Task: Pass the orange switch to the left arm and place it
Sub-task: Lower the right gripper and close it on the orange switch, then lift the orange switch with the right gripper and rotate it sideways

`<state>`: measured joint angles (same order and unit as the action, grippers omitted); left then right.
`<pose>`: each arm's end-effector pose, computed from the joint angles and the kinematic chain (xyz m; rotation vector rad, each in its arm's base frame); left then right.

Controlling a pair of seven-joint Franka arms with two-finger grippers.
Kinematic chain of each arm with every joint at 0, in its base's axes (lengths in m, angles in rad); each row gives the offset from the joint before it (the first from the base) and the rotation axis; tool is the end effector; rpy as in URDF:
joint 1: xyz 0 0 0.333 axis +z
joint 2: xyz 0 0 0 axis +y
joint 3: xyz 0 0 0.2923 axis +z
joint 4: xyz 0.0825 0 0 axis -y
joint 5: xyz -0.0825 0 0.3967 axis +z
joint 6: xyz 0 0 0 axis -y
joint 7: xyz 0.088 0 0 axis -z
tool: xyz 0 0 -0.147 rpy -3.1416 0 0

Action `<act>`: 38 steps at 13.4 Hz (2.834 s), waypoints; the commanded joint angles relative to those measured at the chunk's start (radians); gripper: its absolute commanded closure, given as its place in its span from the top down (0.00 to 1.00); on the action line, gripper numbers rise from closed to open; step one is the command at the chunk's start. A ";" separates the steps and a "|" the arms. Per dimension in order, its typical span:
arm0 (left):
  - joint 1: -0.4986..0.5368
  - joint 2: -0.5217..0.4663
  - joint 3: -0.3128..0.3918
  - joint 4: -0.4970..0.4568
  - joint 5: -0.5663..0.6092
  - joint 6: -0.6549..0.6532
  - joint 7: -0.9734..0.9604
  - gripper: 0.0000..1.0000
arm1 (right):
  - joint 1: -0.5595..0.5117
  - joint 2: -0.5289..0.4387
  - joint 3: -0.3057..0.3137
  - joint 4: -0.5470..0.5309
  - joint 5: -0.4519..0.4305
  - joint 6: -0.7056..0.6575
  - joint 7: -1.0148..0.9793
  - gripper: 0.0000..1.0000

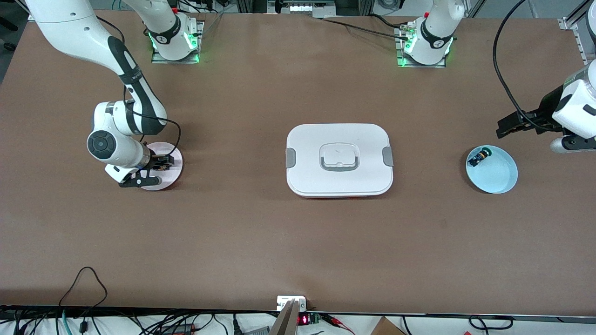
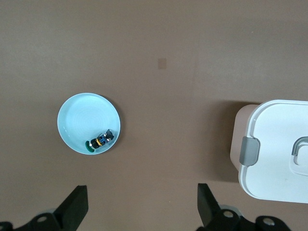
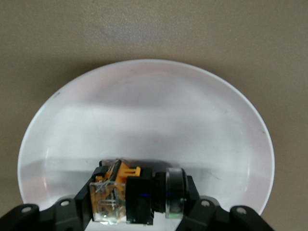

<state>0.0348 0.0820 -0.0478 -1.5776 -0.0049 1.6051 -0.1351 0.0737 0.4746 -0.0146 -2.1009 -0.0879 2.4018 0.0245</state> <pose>0.5884 -0.0076 0.5130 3.1298 0.1919 -0.0861 0.5500 0.0289 0.1048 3.0587 0.1619 -0.2627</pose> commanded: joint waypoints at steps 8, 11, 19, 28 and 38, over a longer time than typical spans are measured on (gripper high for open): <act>-0.001 0.015 -0.001 0.031 0.006 -0.014 -0.014 1.00 | 0.031 -0.080 0.010 0.123 0.006 -0.219 -0.006 0.48; -0.001 0.015 -0.001 0.033 0.006 -0.014 -0.014 1.00 | 0.035 -0.125 0.038 0.173 0.010 -0.295 -0.009 0.48; -0.003 0.015 -0.001 0.033 0.006 -0.014 -0.014 1.00 | 0.037 -0.136 0.062 0.400 0.086 -0.570 -0.032 0.48; -0.003 0.015 -0.003 0.033 0.008 -0.014 -0.014 1.00 | 0.095 -0.156 0.064 0.529 0.188 -0.693 -0.208 0.45; -0.003 0.015 -0.001 0.034 0.008 -0.014 -0.014 1.00 | 0.103 -0.175 0.056 0.538 0.376 -0.745 -0.592 0.44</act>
<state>0.0348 0.0829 -0.0485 -1.5765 -0.0049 1.6051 -0.1351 0.1895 0.3175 0.0490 -1.5689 0.2247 1.7001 -0.4741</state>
